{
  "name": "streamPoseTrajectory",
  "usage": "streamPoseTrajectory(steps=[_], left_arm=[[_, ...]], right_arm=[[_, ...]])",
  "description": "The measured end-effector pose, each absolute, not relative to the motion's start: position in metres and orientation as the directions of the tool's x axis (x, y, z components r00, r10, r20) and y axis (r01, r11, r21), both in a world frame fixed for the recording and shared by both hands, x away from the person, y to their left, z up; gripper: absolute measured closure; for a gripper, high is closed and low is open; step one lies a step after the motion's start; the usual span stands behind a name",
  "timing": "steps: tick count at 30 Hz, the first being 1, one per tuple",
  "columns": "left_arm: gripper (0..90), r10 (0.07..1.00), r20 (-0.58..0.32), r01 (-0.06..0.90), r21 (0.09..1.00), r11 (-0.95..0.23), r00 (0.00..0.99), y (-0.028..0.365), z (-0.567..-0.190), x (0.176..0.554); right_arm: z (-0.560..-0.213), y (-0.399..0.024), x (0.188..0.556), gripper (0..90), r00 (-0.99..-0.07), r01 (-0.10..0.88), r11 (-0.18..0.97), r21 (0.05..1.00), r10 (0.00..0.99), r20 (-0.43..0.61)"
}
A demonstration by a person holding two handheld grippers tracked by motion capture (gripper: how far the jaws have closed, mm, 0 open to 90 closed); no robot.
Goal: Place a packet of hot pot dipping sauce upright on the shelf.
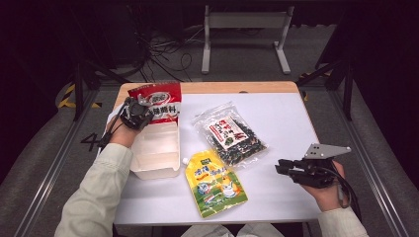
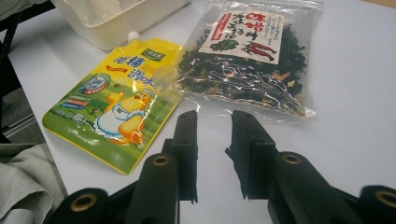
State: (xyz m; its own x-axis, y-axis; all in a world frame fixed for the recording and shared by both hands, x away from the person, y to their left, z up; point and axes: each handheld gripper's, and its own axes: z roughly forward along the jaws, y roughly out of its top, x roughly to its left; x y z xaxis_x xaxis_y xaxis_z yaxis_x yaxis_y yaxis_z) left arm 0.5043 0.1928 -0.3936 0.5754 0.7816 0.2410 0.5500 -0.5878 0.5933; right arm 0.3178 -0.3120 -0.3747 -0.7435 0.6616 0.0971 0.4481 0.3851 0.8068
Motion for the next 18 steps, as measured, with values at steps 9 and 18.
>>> streamPoseTrajectory(steps=[9,18], left_arm=[[89.5,0.783,0.226,0.557,0.591,-0.583,0.58,0.194,-0.395,0.506],[52.3,0.84,0.05,0.58,0.701,-0.415,0.541,0.219,-0.381,0.502]], right_arm=[[-0.375,-0.311,0.318,70.7,-0.746,0.448,0.39,0.805,0.659,0.096],[-0.376,-0.313,0.322,69.9,-0.741,0.45,0.386,0.806,0.665,0.095]])
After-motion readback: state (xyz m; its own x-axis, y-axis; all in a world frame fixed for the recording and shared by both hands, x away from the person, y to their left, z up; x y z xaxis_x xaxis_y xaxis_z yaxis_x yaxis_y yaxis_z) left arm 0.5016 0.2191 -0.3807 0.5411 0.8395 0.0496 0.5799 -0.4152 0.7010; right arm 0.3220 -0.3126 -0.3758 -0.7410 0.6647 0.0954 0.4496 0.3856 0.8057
